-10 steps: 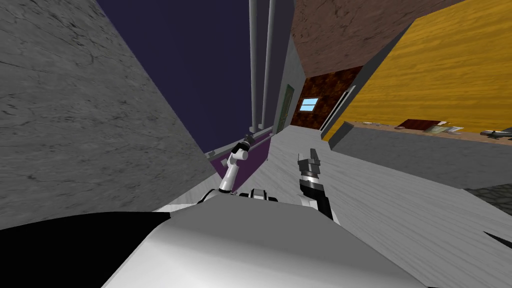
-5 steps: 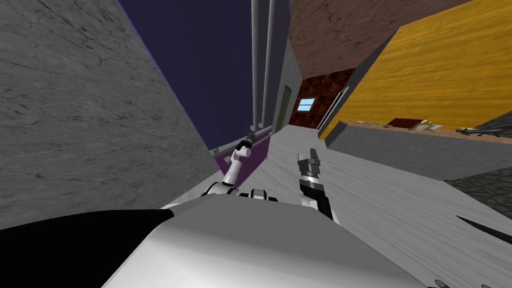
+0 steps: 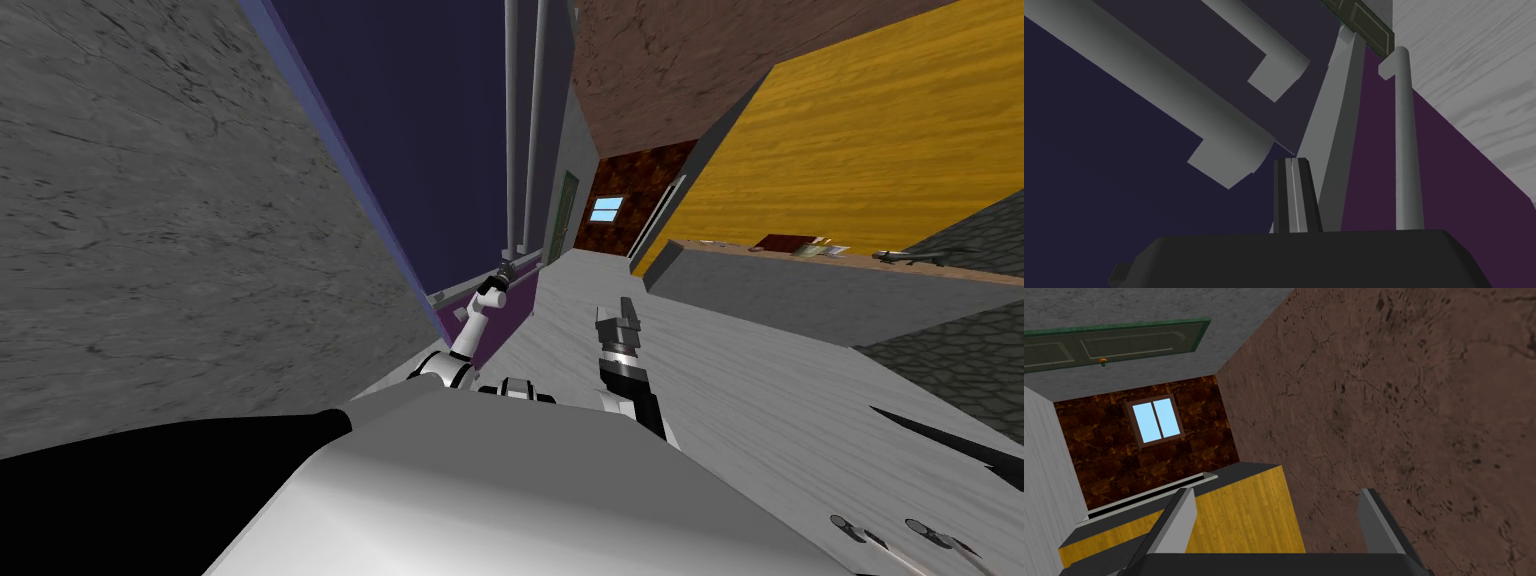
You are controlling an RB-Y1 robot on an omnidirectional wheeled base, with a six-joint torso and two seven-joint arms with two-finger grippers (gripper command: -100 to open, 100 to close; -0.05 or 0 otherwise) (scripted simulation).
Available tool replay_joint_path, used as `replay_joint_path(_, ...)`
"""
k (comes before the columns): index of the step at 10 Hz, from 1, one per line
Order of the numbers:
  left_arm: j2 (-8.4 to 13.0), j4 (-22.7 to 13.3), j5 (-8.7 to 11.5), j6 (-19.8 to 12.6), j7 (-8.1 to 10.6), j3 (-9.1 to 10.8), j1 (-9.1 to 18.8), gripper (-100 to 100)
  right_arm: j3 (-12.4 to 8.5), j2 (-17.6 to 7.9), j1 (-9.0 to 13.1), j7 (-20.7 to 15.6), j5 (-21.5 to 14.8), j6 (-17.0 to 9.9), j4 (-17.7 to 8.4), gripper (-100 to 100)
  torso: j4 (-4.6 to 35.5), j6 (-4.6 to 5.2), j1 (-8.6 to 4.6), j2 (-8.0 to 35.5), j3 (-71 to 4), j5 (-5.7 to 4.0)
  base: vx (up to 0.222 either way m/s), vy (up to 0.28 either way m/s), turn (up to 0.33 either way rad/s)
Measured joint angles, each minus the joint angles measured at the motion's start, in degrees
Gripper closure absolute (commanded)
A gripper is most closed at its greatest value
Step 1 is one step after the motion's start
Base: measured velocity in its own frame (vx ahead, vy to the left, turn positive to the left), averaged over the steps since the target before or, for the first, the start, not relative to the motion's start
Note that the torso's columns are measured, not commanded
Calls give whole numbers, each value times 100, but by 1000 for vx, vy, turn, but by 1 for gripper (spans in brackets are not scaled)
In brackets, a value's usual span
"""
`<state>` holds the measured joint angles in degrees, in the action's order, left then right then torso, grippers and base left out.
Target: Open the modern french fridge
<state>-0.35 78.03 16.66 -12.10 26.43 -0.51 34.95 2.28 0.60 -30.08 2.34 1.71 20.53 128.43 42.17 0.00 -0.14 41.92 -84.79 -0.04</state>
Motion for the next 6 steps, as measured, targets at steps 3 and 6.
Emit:
replay_joint_path(3,27,-521,-180,227,200,20,545,100,0,0,2,0,0,0,-1,0,17,-2,8,42,29,2,-122,33,-33)
replay_joint_path(6,43,-1015,-286,351,292,6,843,100,0,-1,2,0,0,0,0,0,14,3,23,52,29,6,-119,42,-83)
